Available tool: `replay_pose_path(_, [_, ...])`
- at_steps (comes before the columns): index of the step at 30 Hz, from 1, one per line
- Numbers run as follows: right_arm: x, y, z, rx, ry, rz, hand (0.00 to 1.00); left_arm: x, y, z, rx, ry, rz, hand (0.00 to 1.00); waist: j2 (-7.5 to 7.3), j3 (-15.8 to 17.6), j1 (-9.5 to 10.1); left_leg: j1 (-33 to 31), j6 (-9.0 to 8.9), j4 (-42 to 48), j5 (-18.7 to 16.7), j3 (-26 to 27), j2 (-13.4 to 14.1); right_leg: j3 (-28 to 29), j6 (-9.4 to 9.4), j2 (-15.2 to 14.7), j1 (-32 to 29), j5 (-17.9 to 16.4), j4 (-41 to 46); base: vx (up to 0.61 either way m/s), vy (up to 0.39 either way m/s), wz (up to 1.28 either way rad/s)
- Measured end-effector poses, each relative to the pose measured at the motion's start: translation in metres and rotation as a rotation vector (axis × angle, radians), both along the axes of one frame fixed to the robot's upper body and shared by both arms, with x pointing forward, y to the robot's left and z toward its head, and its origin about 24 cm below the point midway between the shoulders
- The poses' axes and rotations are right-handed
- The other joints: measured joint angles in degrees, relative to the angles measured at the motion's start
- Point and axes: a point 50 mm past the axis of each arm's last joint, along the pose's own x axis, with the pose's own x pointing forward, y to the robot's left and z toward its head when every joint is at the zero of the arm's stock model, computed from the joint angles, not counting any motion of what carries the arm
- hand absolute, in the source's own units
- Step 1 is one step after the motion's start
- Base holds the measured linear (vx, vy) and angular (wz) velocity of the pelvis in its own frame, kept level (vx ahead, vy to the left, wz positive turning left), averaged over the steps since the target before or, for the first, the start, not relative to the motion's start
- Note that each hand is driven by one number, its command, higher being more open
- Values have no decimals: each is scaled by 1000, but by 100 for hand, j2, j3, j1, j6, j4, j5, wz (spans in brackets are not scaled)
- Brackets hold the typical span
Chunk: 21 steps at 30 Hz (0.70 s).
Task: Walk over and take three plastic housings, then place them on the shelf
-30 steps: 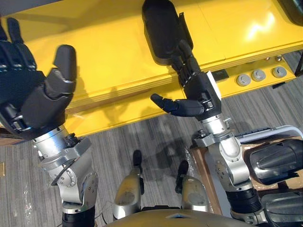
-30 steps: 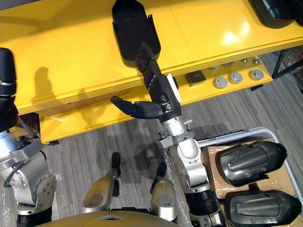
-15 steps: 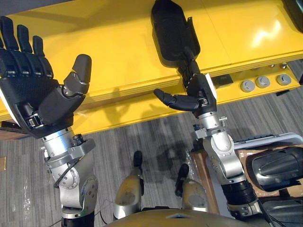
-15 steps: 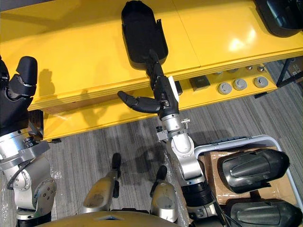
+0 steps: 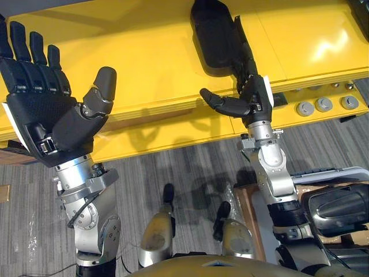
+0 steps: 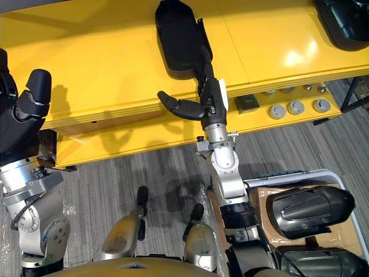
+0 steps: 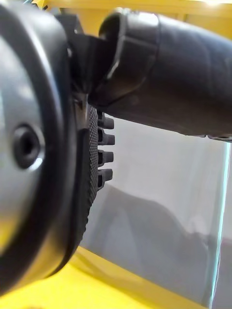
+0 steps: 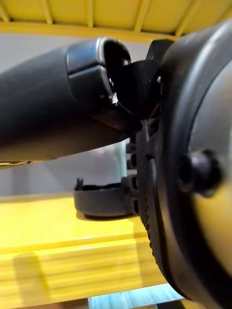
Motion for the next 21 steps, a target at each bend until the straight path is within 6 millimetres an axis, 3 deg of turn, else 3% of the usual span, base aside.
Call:
replay_pose_path(9, [19,-6,8,-4,1,-22,100,7,1,-7,-2,33,-22,100,60,-9,72,-11,-26,16,18,-43,-13,-32,-26,-10,-4,-19,44,1,-32,2])
replay_pose_path(21, [19,-7,3,-11,10,-28,100,7,2,-6,21,14,-69,100,60,-11,131,140,4,-115,37,-76,-1,-94,-26,-17,101,-71,84,3,-39,2])
